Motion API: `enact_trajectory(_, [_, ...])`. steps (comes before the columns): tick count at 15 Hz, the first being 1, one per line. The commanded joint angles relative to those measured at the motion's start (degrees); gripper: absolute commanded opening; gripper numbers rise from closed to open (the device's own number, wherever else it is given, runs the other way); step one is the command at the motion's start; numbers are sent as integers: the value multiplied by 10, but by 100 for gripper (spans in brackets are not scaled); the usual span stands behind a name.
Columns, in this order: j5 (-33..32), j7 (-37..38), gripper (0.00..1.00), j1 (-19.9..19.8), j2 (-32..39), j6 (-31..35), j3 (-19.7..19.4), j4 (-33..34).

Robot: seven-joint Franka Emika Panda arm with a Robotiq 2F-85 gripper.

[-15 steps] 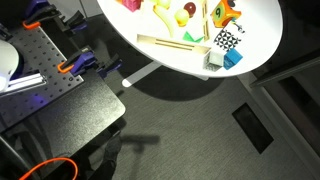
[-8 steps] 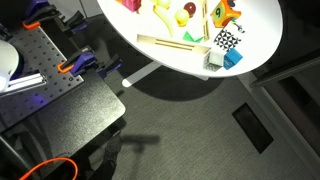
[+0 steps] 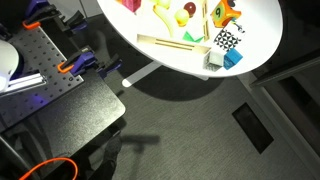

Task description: Remove the block from the wooden tray

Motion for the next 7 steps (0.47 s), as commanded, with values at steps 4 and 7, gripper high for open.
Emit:
enact_trajectory(4, [-12, 29, 100, 1, -7, -38, -2, 12])
enact_trajectory(7, [-12, 31, 100, 1, -8, -40, -2, 13])
